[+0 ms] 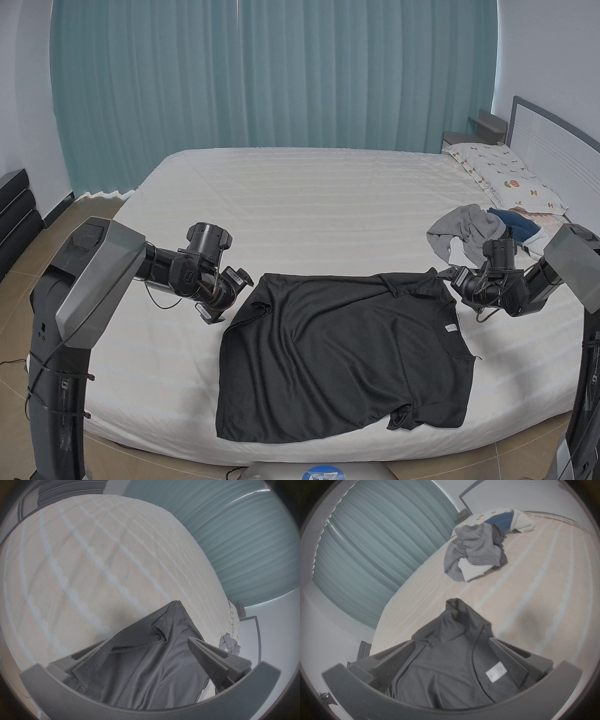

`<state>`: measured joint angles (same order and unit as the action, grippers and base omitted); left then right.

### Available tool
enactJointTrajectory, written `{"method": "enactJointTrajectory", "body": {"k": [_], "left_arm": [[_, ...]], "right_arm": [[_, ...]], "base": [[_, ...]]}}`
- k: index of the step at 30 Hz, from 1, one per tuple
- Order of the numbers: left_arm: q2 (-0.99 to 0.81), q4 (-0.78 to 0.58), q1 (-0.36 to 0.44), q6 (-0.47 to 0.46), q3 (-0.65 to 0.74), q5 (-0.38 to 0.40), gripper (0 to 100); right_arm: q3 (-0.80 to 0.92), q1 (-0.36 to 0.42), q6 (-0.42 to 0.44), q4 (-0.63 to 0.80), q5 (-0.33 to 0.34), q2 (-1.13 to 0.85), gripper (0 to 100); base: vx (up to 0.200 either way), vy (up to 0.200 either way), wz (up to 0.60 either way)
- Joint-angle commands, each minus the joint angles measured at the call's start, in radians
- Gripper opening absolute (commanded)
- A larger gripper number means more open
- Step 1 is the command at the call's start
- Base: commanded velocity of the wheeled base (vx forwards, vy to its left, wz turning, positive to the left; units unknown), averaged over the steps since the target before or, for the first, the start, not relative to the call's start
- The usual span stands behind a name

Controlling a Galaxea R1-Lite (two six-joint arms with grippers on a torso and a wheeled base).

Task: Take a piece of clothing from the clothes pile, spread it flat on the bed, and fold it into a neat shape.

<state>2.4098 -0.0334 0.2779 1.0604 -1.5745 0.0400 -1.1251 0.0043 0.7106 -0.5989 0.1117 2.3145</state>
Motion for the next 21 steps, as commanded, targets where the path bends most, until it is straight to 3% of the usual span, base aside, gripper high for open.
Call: {"method": "enactJointTrajectory", "body": {"k": [1, 3, 6, 10, 13, 21], "left_arm": [[-0.159, 0.236, -0.003, -0.002, 0.333, 0.031, 100], [-0.196, 0.336, 0.003, -0.002, 0.465, 0.031, 100], [-0.239, 0.405, 0.004, 0.004, 0.553, 0.038, 100], [-0.291, 0.498, 0.035, 0.009, 0.717, 0.051, 100], [-0.302, 0.561, 0.057, 0.033, 0.784, 0.047, 100], [-0.290, 0.736, 0.070, 0.067, 0.901, 0.044, 100]], "right_arm": [[0.174, -0.027, 0.004, -0.005, 0.045, -0.076, 100], [0.235, -0.027, 0.006, -0.005, 0.046, -0.107, 100], [0.284, -0.029, 0.007, -0.005, 0.062, -0.150, 100], [0.436, -0.038, 0.003, -0.007, 0.200, -0.251, 100], [0.522, -0.040, -0.007, -0.028, 0.249, -0.283, 100], [0.640, -0.030, -0.008, -0.209, 0.270, -0.276, 100]], "base": [[0.000, 0.000, 0.00], [0.000, 0.000, 0.00], [0.000, 0.000, 0.00], [0.000, 0.000, 0.00], [0.000, 0.000, 0.00], [0.000, 0.000, 0.00]]}}
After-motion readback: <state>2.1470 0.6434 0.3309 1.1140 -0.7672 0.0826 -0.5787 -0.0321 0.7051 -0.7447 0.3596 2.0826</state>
